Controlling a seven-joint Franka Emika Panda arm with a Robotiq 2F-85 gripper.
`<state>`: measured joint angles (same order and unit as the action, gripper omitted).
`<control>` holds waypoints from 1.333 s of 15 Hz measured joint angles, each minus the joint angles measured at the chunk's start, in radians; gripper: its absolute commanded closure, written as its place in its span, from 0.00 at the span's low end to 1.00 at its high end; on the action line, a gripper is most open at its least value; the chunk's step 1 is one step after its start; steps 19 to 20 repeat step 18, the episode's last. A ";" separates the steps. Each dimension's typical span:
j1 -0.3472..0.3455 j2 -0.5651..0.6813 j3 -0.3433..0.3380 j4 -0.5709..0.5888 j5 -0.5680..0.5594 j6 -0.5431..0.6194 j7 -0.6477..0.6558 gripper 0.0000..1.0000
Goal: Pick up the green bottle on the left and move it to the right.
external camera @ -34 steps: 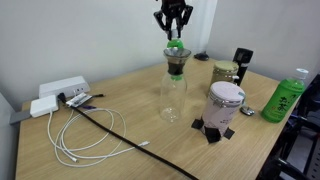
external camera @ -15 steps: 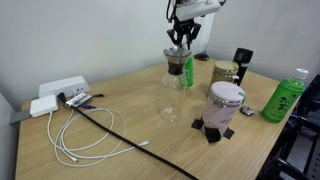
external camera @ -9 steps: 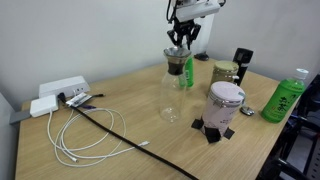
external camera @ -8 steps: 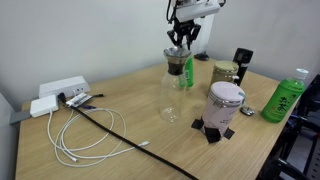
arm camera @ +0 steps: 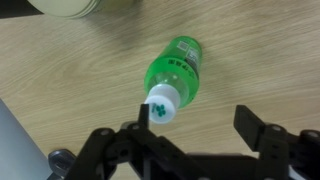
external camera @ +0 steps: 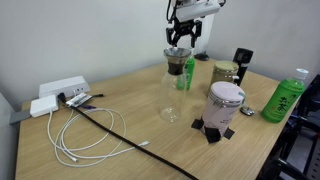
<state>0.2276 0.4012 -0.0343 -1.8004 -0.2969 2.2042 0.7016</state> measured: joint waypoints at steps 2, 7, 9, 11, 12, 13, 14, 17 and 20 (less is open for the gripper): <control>0.000 -0.001 0.000 0.000 0.000 0.000 0.000 0.00; 0.000 -0.003 -0.001 0.003 0.000 0.000 0.000 0.00; 0.002 -0.005 -0.001 0.006 -0.005 -0.002 0.000 0.00; 0.010 -0.014 -0.001 0.012 -0.023 -0.015 0.003 0.00; 0.016 -0.024 -0.001 0.014 -0.037 -0.025 0.011 0.00; 0.023 -0.035 0.000 0.016 -0.050 -0.038 0.021 0.00; 0.031 -0.049 0.002 0.020 -0.059 -0.058 0.032 0.00; 0.043 -0.068 0.002 0.020 -0.066 -0.088 0.044 0.00; 0.042 -0.067 0.001 0.019 -0.066 -0.088 0.044 0.00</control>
